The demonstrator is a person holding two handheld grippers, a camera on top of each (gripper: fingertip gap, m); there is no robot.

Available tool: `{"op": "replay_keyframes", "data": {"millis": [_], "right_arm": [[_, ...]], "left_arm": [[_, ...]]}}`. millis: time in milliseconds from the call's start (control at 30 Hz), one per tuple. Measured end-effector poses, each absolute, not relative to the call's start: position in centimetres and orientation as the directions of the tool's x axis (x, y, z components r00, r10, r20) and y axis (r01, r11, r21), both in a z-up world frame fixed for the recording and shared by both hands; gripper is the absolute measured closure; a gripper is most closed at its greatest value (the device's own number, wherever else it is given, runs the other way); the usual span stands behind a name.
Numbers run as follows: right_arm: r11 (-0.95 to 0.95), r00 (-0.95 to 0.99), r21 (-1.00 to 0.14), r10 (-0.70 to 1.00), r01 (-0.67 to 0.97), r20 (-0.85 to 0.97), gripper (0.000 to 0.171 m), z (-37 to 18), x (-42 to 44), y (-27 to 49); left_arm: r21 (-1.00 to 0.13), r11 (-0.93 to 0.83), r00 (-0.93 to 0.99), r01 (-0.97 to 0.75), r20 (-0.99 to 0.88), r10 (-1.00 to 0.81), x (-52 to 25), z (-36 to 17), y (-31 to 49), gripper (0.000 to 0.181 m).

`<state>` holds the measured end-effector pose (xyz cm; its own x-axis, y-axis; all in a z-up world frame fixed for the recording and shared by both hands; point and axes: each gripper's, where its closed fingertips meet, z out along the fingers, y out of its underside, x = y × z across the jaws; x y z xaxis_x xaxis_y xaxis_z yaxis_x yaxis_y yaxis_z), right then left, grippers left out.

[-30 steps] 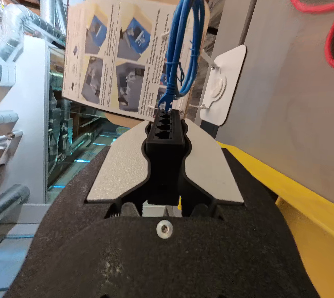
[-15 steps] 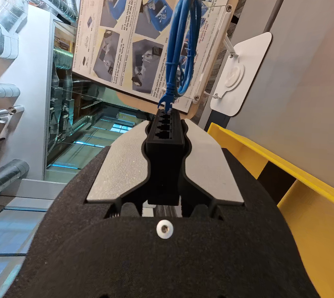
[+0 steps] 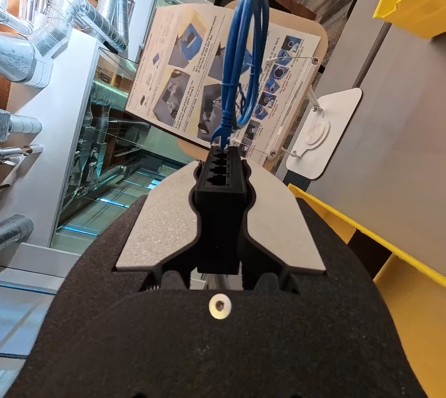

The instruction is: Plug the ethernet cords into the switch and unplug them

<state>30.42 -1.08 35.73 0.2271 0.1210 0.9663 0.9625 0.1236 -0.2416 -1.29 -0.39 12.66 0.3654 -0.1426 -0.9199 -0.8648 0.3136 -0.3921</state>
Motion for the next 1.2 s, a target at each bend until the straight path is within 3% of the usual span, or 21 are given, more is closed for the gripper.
{"op": "replay_keyframes", "data": {"millis": [267, 433, 600, 767, 1000, 1100, 1200], "right_arm": [[-0.074, 0.3, -0.291, 0.274, 0.954, 0.914, 0.156, 26.3, 35.9, 0.6], [-0.077, 0.295, -0.287, 0.355, 0.955, 0.887, 0.156, 20.7, 35.3, 0.9], [-0.065, 0.368, -0.38, 0.447, 0.922, 0.815, 0.156, 16.0, 33.8, 1.2], [-0.111, 0.419, -0.47, 0.658, 0.876, 0.626, 0.156, 7.2, 33.1, -0.3], [-0.222, 0.425, -0.453, 0.804, 0.863, 0.416, 0.153, -6.2, 33.9, -1.2], [-0.271, 0.441, -0.453, 0.836, 0.849, 0.326, 0.141, -8.8, 33.2, -1.5], [-0.298, 0.461, -0.488, 0.849, 0.82, 0.256, 0.136, -7.7, 32.7, -1.9]], "left_arm": [[-0.407, 0.334, 0.374, -0.85, -0.913, -0.162, -0.9, 12.7, -0.8, 0.15], [-0.406, 0.345, 0.373, -0.846, -0.914, -0.16, -0.5, 12.8, -1.0, 0.15], [-0.397, 0.351, 0.364, -0.848, -0.918, -0.159, -0.2, 12.7, -1.1, 0.15], [-0.4, 0.358, 0.368, -0.844, -0.916, -0.156, -0.1, 12.9, -1.3, 0.15], [-0.401, 0.361, 0.368, -0.842, -0.916, -0.159, 0.0, 12.9, -1.4, 0.151], [-0.392, 0.361, 0.357, -0.846, -0.92, -0.163, 0.4, 12.6, -1.4, 0.15], [-0.385, 0.354, 0.346, -0.853, -0.923, -0.169, 0.5, 12.2, -1.2, 0.15]]}}
